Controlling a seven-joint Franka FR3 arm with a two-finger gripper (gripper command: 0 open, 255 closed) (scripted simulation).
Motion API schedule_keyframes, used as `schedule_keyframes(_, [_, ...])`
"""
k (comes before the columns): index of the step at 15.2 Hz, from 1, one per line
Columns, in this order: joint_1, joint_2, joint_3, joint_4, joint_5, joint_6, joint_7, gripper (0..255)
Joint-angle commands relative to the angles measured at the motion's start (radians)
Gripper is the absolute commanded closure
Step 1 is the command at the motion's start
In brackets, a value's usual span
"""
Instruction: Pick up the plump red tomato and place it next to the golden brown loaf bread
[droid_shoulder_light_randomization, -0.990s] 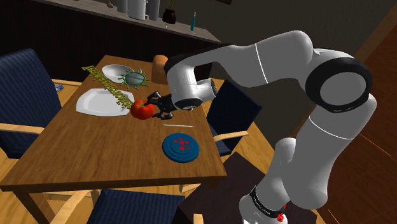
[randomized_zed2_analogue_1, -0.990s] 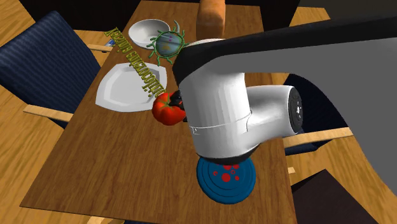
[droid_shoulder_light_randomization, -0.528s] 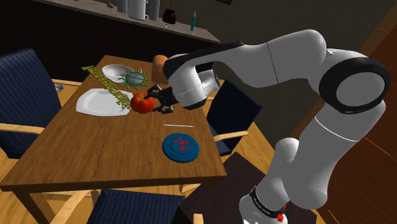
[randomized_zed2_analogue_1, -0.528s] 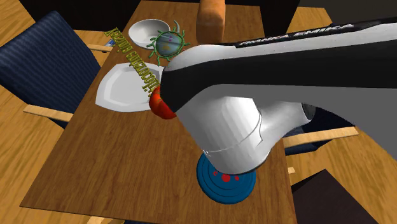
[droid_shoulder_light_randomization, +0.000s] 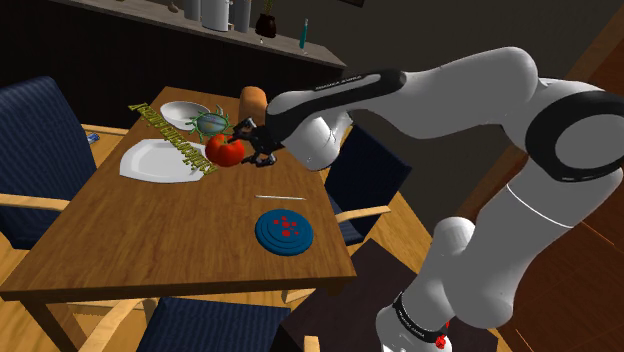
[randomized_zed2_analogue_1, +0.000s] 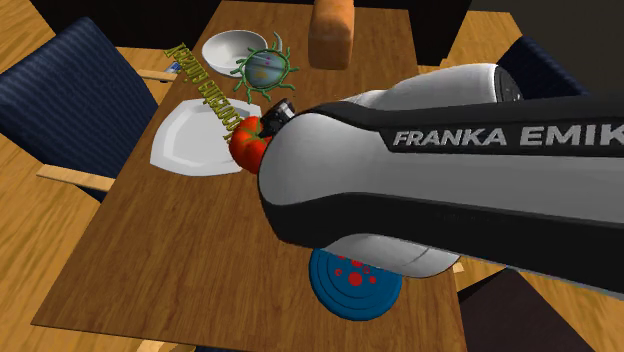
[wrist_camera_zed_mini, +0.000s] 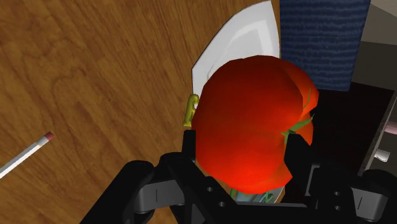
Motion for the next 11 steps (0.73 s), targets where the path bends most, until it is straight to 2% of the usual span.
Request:
schedule_keyframes(1, [-0.030, -0.025, 0.018, -0.018, -0.144, -0.011, 0.135, 255])
schedule_keyframes(6, [-0.128, -0.074, 0.083, -0.027, -0.369, -0.060, 0.342, 255])
schedule_keyframes(11, [-0.203, -0.115, 0.133, -0.012, -0.503, -0.120, 0.468, 255])
